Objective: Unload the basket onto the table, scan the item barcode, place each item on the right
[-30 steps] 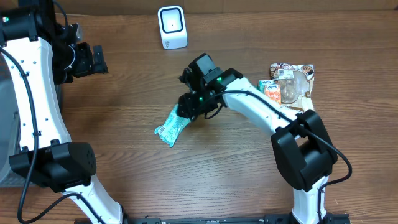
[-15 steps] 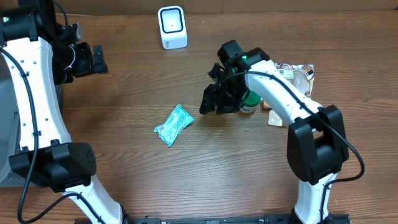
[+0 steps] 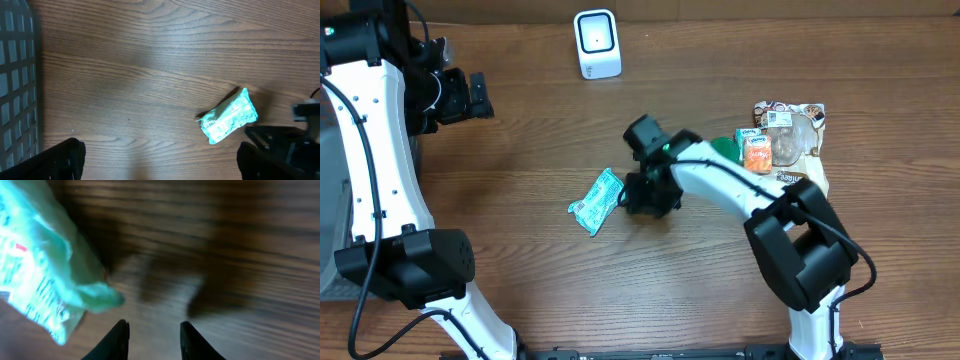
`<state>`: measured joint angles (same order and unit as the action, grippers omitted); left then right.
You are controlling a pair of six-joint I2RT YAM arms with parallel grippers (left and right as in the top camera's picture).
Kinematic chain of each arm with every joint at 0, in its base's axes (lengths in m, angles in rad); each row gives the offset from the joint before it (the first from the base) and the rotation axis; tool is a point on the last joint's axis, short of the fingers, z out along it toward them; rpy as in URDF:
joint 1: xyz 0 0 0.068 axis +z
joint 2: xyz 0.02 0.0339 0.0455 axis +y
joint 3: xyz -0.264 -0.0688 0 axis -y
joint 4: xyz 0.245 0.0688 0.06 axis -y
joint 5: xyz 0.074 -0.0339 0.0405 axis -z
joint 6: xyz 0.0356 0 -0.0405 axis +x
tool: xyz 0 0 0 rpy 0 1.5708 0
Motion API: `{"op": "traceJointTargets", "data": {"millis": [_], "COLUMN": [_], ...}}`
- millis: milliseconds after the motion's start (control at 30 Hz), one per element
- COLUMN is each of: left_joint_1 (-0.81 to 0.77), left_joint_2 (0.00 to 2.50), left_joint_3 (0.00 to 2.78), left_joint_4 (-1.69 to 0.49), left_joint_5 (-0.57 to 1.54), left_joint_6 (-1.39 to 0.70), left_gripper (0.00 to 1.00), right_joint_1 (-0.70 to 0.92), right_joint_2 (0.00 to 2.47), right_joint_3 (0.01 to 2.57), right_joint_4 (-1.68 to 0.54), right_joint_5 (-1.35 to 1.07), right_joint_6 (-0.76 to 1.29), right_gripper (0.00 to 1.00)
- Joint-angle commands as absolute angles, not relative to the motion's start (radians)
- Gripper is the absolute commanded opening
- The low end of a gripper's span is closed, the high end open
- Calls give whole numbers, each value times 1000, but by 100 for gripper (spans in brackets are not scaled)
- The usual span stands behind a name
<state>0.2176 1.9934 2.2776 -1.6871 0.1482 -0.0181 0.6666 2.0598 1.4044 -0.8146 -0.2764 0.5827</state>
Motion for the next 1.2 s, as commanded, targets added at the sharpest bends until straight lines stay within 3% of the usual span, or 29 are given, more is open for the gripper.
{"op": "traceJointTargets", "data": {"millis": [0,333,567,833,1167], "left_joint_1": [220,220,220,220,220], "left_joint_2": [1969,1969,1969,1969,1969], "left_joint_3": [2297,2297,2297,2297,2297], "left_joint_4": [-1689,-1689,-1689,-1689,-1689], "left_joint_5": [146,146,147,147,146], "left_joint_6": [1,1,1,1,1], "left_gripper": [100,100,100,100,100], "right_joint_1": [692,634,553,545,640], "right_joint_2": [2063,2078,2078,2078,2160], "right_joint_3": [1368,1370,1390,1438,1420], "right_joint_4": [-761,-578,-527,-581,-517], "right_joint_5": [-242,-229,-443,-604,-505], "right_joint_6": [708,701,546,384,395], "right_gripper": [31,31,32,60,63]}}
